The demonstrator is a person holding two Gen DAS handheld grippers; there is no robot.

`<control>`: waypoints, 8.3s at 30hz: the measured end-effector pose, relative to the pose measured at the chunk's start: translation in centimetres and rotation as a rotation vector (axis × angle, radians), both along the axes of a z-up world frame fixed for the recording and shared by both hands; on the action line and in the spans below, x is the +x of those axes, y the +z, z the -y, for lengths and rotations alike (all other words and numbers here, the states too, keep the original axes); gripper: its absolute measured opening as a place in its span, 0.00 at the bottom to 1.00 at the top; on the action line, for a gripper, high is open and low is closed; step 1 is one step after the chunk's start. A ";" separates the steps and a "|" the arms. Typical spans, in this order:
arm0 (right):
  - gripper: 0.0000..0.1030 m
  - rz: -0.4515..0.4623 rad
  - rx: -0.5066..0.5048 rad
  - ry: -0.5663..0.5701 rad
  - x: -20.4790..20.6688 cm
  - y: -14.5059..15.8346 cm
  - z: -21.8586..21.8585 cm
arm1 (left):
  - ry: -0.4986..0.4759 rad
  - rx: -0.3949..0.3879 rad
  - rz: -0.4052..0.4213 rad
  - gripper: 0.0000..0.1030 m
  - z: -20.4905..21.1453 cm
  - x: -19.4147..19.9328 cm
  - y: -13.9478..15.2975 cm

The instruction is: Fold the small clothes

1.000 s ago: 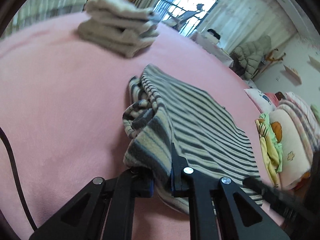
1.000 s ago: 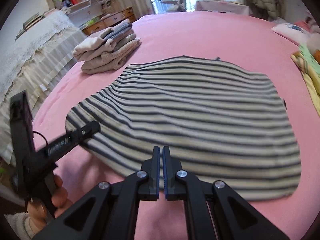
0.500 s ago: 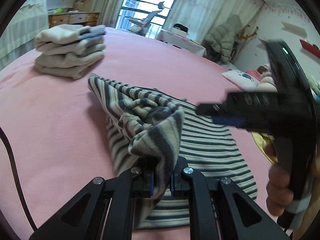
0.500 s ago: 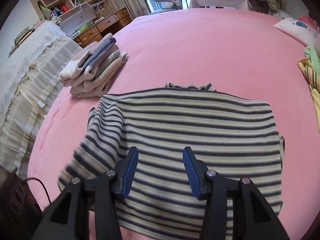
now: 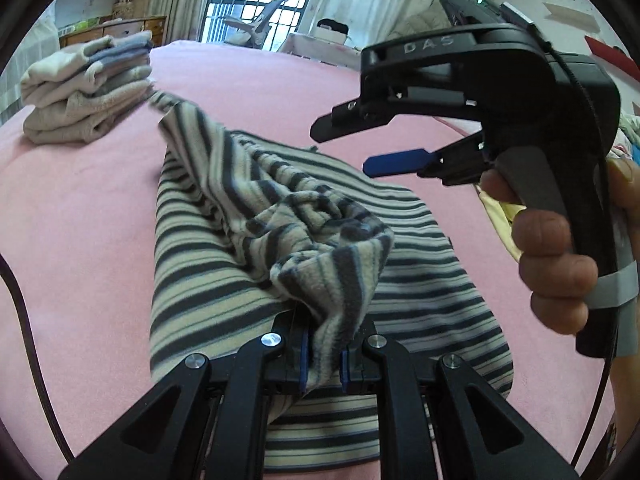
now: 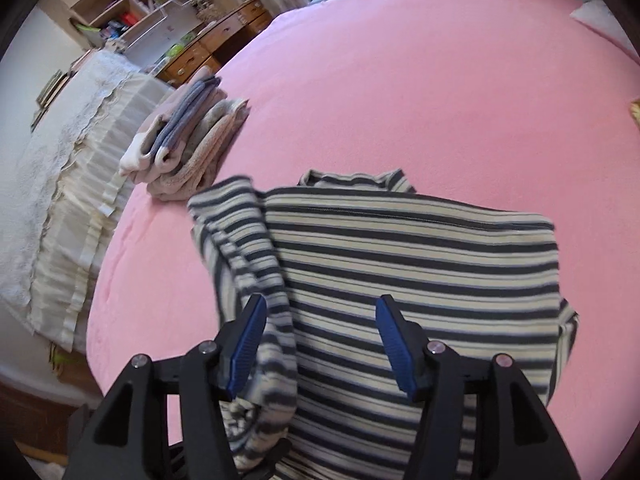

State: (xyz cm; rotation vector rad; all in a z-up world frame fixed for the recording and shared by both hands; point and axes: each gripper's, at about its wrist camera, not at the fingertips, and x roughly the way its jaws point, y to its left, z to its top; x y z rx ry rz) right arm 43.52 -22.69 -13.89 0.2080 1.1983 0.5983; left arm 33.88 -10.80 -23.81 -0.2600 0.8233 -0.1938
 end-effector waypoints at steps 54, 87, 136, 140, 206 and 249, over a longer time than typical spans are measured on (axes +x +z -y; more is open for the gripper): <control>0.11 0.063 -0.278 0.381 -1.3 -1.8 -11.7 | 0.043 -0.187 -0.080 0.09 -3.4 1.8 1.0; 0.10 0.037 -0.063 -0.197 -4.4 -6.3 12.7 | -0.289 0.011 -0.149 0.10 12.1 1.5 -0.8; 0.07 0.134 -0.275 -0.217 -20.7 -3.0 12.4 | -0.103 -0.066 -0.391 0.45 -3.0 -2.5 -3.9; 0.07 0.059 -0.244 -0.278 -21.0 -5.0 14.9 | -0.068 -0.096 -0.428 0.45 -3.7 -1.7 -5.7; 0.38 0.120 -0.268 -0.288 -22.4 -5.7 15.1 | -0.330 0.140 -0.338 0.45 -3.2 -1.0 -3.0; 0.77 -0.141 0.010 -0.363 -12.1 -8.1 15.6 | -0.265 -0.122 -0.367 0.78 -3.4 12.7 -3.9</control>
